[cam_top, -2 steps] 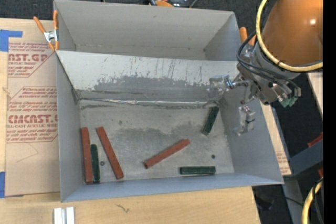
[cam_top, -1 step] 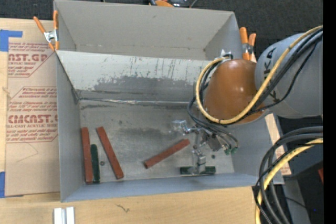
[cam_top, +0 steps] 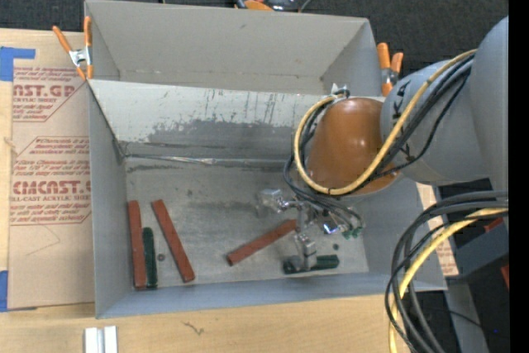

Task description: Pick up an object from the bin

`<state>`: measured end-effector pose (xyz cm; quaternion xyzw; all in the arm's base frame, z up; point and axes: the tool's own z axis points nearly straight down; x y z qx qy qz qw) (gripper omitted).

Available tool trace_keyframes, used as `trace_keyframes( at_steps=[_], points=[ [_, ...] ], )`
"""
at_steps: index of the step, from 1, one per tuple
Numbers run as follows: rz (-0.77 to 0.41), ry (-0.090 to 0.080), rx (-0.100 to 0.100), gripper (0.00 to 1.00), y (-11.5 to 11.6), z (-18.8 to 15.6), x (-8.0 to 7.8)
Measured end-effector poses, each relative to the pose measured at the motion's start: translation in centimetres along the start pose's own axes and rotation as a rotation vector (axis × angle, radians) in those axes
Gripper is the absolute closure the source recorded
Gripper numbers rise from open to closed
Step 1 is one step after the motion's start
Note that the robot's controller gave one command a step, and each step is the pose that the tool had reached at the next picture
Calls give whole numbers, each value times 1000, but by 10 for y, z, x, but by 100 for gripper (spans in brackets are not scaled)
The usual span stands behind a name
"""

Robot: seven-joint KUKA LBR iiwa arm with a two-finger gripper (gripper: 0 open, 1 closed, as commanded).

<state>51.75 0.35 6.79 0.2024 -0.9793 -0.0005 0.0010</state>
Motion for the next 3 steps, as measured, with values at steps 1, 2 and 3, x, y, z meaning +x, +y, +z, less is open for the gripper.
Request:
trace_keyframes(
  at_steps=[1,2,3],
  points=[
    [2,-2,1,100,0,-2,0],
    [54,-8,4,100,-2,-148,40],
    [-243,-10,5,100,10,-262,31]
  ],
)
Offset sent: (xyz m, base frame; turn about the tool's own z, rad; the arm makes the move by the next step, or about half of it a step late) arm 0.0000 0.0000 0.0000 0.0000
